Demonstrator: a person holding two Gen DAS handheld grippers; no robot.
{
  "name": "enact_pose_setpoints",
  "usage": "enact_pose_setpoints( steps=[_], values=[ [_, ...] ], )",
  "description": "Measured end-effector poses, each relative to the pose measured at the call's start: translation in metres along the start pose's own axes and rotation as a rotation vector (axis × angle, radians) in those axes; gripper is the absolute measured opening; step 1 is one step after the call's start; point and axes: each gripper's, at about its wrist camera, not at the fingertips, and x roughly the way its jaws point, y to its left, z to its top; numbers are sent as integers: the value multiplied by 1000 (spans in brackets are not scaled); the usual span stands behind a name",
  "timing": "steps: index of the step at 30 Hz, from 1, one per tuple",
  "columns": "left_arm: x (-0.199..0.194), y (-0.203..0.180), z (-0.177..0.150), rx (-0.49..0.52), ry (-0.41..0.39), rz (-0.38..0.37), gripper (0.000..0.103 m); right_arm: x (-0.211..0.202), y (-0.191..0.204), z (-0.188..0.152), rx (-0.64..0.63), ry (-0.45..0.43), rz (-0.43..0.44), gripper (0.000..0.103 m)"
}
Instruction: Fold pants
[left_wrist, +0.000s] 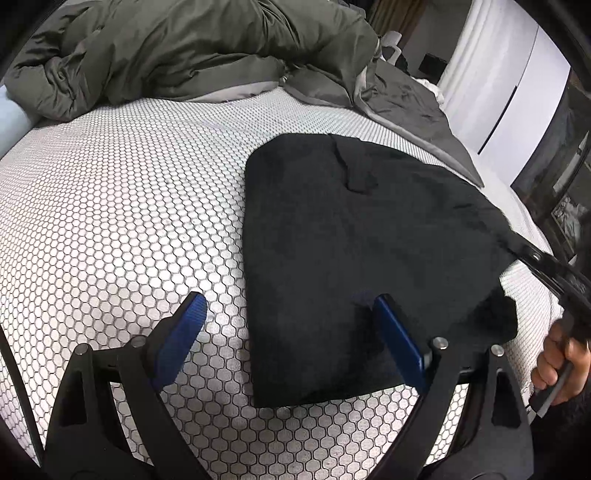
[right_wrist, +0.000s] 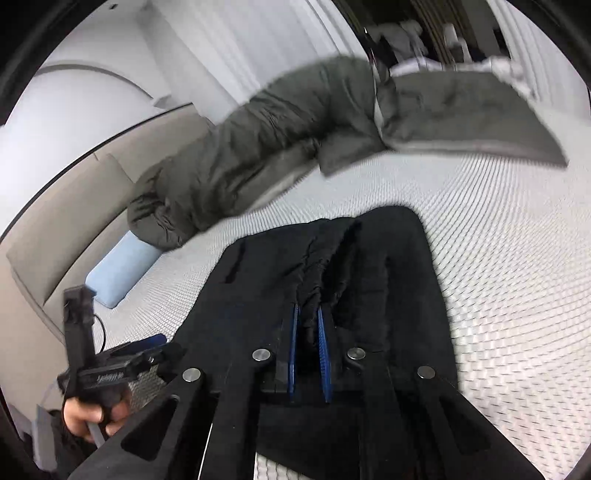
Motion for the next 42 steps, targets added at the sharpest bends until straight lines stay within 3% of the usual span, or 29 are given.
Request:
enact_pose_setpoints(
  steps=[2,6,7,9,11,15,21,24,25,26,28,30,31,32,35,42],
  values=[
    [-2,1,0,-5,-5,-4,90,-3,-7,-6,6,26,-51,10],
    [3,1,-4,2,18,25,90,23,-40,-22,70,159,-150,12],
    [4,1,-5,3,23,33,90,22,-46,-23,103,164,-139,13],
    [4,2,-6,1,26,35,90,11,-54,-20,173,143,-77,26],
    [3,2,-6,3,23,31,90,0,-55,-17,194,108,-31,47],
    [3,-1,-7,9,28,30,90,3,-59,-16,229,114,38,49],
    [3,-5,-8,15,26,30,90,-3,-56,-7,266,69,33,49],
    [4,-5,-8,15,28,33,90,-5,-43,-5,222,58,51,60],
    [4,-5,-8,15,28,32,90,-1,-39,-4,200,68,37,69],
    [4,-6,-8,17,28,30,90,6,-34,-5,164,97,-2,69],
    [4,-7,-9,24,31,28,90,24,-32,-12,131,167,-80,69],
    [4,-7,-9,28,33,28,90,34,-41,-17,166,200,-59,69],
    [4,-7,-9,28,33,28,90,36,-44,-18,176,209,-33,59],
    [4,-7,-9,27,34,27,90,38,-46,-18,174,211,1,34],
    [4,-5,-9,22,34,29,90,41,-44,-18,136,220,17,15],
    [-9,0,-4,9,-3,10,90,-34,12,-12,12,69,97,11]
  ],
)
